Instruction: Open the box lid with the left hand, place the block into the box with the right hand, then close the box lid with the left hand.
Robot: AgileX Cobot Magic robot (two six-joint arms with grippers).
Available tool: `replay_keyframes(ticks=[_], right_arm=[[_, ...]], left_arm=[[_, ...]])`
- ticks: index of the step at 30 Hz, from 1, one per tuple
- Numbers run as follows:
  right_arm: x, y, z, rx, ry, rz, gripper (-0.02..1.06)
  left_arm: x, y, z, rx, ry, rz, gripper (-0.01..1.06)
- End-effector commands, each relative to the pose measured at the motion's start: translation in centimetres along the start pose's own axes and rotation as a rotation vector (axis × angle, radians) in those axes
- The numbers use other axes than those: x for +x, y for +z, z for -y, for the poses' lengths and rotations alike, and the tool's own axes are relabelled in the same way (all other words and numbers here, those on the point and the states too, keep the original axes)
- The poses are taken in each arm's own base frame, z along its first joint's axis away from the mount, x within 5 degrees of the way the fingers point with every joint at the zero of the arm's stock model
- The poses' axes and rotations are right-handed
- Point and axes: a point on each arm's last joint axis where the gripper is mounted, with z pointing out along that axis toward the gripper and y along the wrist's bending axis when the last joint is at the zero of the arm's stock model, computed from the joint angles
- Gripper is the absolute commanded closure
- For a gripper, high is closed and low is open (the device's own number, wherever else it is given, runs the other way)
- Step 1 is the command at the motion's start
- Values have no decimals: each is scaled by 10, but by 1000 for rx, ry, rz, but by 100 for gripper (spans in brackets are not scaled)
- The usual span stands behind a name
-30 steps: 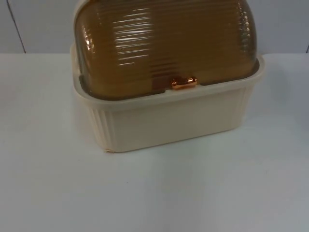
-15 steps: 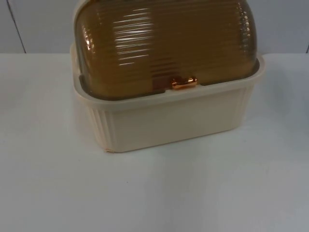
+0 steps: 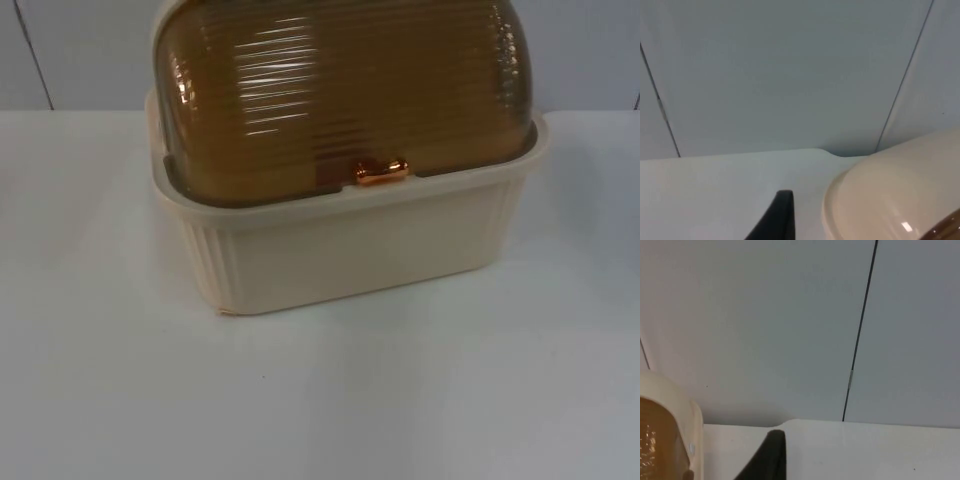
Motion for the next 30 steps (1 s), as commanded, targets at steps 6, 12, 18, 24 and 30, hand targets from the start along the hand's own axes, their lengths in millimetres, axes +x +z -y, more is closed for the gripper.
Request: replay_keyframes(ticks=[6, 12, 18, 24, 30], right_arm=[[-9, -22, 1, 3, 10, 70, 0], [-9, -51, 3, 13, 55, 54, 0], [5, -60, 4, 33, 161, -101, 0], [41, -53, 6, 85, 147, -290, 0], [36, -77, 8, 105, 102, -232, 0]], left_arm=[[-4, -7, 1, 5, -29, 22, 0], [2, -12, 3, 15, -24, -54, 0], [1, -44, 4, 8, 25, -15, 0], [37, -88, 1, -22, 74, 74, 0], [55, -136, 2, -42, 138, 150, 0]])
